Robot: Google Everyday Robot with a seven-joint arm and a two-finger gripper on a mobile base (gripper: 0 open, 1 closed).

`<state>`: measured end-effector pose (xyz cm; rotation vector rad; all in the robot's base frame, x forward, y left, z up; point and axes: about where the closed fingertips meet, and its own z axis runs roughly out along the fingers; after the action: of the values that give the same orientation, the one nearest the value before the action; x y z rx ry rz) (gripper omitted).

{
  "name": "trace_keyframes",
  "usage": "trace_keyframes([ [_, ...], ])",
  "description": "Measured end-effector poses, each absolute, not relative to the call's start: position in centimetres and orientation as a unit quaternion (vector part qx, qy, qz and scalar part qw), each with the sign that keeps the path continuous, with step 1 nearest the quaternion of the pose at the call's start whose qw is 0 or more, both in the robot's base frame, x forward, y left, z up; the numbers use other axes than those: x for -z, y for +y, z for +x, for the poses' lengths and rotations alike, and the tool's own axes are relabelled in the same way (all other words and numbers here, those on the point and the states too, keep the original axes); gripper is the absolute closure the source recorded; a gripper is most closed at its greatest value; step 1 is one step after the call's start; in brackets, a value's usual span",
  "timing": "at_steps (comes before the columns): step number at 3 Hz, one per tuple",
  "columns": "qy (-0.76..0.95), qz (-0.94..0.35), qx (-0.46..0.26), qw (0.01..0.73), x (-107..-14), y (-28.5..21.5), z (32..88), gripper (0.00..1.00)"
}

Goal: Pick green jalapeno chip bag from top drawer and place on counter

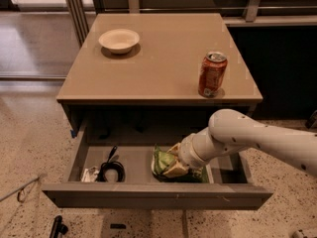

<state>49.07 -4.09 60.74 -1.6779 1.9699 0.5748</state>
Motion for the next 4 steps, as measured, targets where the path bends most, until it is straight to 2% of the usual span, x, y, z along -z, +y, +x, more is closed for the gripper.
trace_keyframes([
  [1,0.714,-0.612,-0.224,0.257,-62.9,-3.4,49.1,0.98],
  [3,0.680,-0.614,-0.258,0.307,-74.9,0.4,49.8,1.00],
  [4,0.681,-0.614,-0.255,0.306,-75.6,0.3,49.8,1.00],
])
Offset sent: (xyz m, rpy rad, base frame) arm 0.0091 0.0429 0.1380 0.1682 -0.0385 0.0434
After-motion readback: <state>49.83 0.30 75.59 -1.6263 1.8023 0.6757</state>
